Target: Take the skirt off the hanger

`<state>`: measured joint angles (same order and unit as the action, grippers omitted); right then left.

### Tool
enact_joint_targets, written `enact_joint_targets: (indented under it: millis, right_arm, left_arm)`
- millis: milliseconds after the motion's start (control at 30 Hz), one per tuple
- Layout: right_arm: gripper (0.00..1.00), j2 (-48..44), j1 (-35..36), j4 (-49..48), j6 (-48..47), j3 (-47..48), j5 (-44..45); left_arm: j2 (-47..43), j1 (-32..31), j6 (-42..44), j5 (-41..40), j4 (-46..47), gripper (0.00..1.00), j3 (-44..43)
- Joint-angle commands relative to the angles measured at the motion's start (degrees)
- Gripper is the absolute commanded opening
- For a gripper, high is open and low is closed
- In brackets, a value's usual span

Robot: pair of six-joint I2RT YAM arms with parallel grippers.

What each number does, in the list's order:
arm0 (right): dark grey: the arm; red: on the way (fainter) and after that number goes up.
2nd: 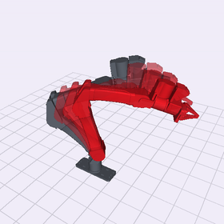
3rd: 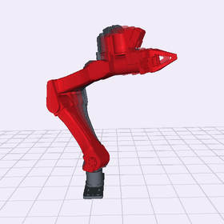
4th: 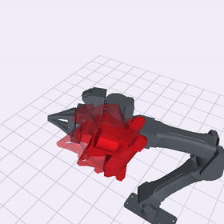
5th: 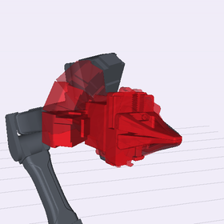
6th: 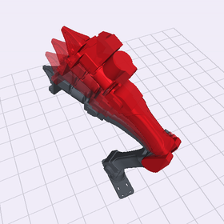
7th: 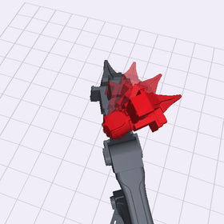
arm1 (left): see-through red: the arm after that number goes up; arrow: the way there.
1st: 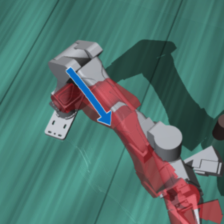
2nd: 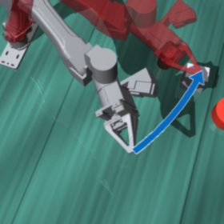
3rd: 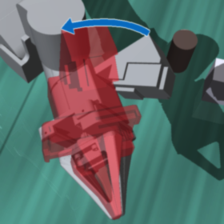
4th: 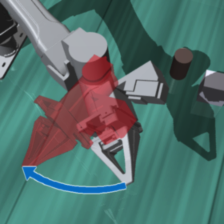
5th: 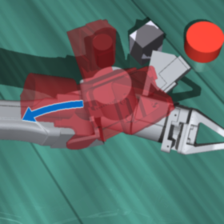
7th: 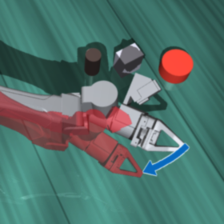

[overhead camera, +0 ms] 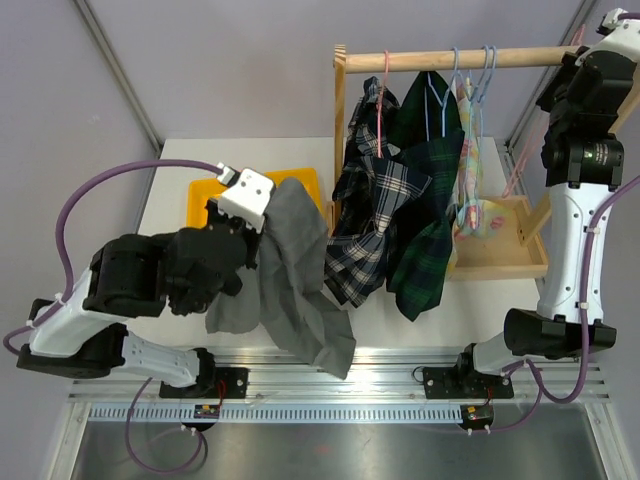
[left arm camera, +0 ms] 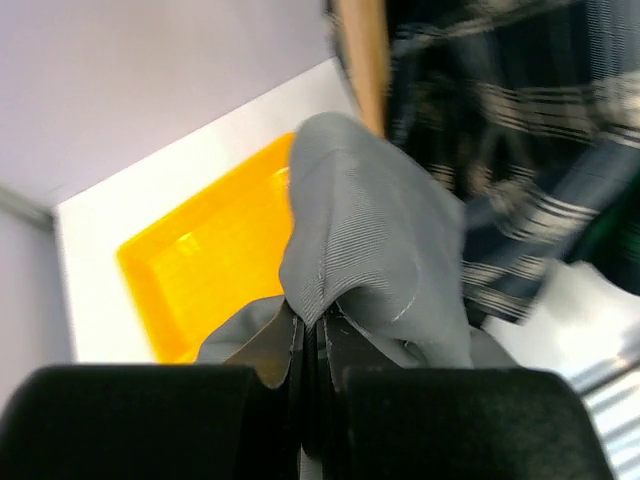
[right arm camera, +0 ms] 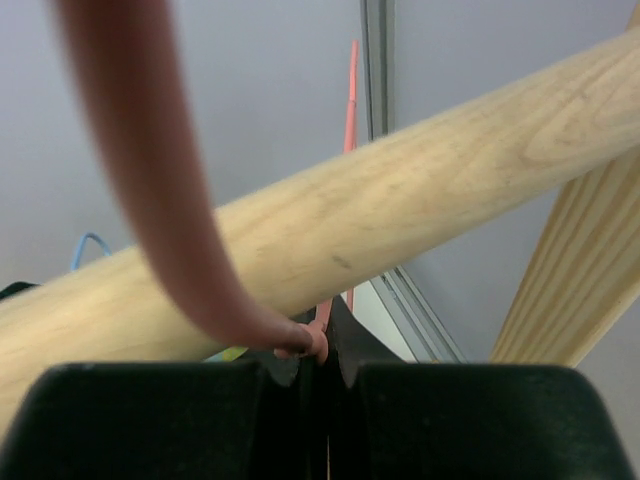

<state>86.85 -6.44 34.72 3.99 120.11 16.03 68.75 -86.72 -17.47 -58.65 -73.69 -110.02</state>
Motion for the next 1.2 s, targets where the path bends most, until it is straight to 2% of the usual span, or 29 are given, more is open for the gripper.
enact_joint_targets:
  millis: [0,100,367,533,567,600,633,667,700,867,933,1033,1167]
  right_arm:
    - [0.00,-3.0,-2.4,-8.7,2.2,-6.2,-2.6]
    - [0.00,-4.2,-4.1,-11.3,3.9,-12.2,-5.0]
    - [0.00,-7.3,-7.1,-12.6,8.0,-20.5,-8.2]
    - [0.00,-8.6,-7.7,-10.3,9.5,-21.0,-8.1]
    - [0.08,-8.5,-7.8,-9.5,9.8,-20.7,-8.0]
    - [0.30,-8.6,-7.8,-8.4,10.1,-19.8,-8.0]
    - [0.61,-8.8,-7.8,-6.7,10.5,-19.7,-7.9]
    - [0.84,-9.1,-7.8,-6.2,10.4,-19.7,-8.0]
    - [0.99,-10.0,-7.8,-5.7,10.5,-19.8,-7.7]
    - [0.99,-16.7,-7.8,-3.5,9.5,-21.2,-5.7]
    - [0.99,-19.4,-7.8,-3.2,8.9,-22.6,-5.7]
    - [0.99,-25.3,-7.8,-2.5,8.1,-24.3,-4.2]
    - [0.99,-32.3,-7.8,-1.1,8.5,-24.7,-4.3]
  left_arm:
    - [-0.2,8.0,12.8,2.9,9.2,0.00,-1.3]
    - [0.8,18.9,17.5,7.4,14.8,0.00,-4.5]
    - [11.7,36.6,24.7,17.2,17.4,0.00,-19.2]
    - [15.3,50.1,21.0,20.2,23.5,0.00,-22.7]
    - [16.4,52.2,18.5,23.1,24.1,0.00,-23.2]
    - [16.8,54.2,17.7,24.9,25.3,0.00,-23.6]
    - [17.4,56.8,16.0,28.3,26.0,0.00,-23.9]
    - [18.3,57.7,15.0,29.3,26.7,0.00,-24.0]
    - [19.0,58.0,15.2,29.6,28.2,0.00,-24.5]
    - [23.8,59.8,19.4,29.1,32.5,0.00,-28.5]
    - [25.2,61.6,20.2,27.5,34.4,0.00,-27.5]
    - [25.5,65.9,17.7,29.5,36.2,0.00,-22.1]
    - [23.3,69.0,12.5,28.4,39.1,0.01,-8.1]
